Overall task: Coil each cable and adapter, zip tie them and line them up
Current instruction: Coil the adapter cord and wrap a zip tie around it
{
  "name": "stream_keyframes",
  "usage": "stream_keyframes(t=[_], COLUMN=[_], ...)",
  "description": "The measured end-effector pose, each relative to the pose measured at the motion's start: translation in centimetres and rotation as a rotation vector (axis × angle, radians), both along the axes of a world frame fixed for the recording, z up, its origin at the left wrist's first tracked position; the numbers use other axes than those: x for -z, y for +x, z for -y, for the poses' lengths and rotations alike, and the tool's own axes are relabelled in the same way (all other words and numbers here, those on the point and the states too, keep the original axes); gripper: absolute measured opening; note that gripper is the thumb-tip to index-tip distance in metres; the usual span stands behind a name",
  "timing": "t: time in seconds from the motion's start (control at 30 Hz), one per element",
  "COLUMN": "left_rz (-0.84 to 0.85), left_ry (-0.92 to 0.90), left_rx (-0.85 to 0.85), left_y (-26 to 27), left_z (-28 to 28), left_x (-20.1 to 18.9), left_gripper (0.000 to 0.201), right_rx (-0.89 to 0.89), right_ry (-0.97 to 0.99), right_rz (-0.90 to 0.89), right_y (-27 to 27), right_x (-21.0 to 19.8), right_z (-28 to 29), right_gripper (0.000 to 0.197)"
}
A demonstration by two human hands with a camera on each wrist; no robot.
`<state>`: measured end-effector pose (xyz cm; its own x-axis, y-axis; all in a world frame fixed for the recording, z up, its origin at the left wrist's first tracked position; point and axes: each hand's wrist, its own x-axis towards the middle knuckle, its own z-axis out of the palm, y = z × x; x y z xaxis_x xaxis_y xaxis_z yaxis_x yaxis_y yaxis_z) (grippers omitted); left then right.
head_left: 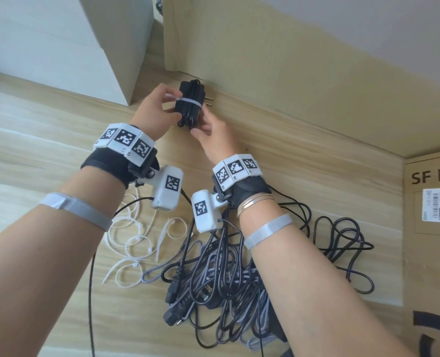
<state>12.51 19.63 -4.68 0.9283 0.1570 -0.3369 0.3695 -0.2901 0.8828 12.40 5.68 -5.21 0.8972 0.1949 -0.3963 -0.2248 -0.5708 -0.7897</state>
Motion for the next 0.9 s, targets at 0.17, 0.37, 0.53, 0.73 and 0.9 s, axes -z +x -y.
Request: stream_keyframes(t=[0.17, 0.37, 0.53, 0.73, 0.9], left_rz=[-0.038, -0.083, -0.102, -0.071, -0.054], left_ry=[-0.022, 0.001, 0.065, 0.136, 0.135], left_rx=[0.012, -0.014, -0.015, 0.049, 0.113], left_y=[-0.3, -0.6, -1.3, -2.1, -3.0], left_z=[-0.5, -0.7, -0.4, 0.8, 2.2], left_x=[-0.1, -0.7, -1.8, -3.8, -5.5], left_gripper=[0.031, 0.031, 0.035, 0.034, 0.031], right_rx=[0.031, 0.036, 0.042, 0.023, 0.037], right_ry=[-0.009, -0.039, -0.091, -0.099, -0.110], right_rz=[0.000, 0.029, 0.090, 0.133, 0.160], right_y=[0.2, 0.1, -0.2, -1.2, -2.1], right_x=[-0.2, -0.5, -1.4, -3.1, -4.6], right_z=[-0.1, 0.0, 0.6, 1.6, 2.6], right_gripper=[0.058, 0.052, 0.038, 0.024, 0.019])
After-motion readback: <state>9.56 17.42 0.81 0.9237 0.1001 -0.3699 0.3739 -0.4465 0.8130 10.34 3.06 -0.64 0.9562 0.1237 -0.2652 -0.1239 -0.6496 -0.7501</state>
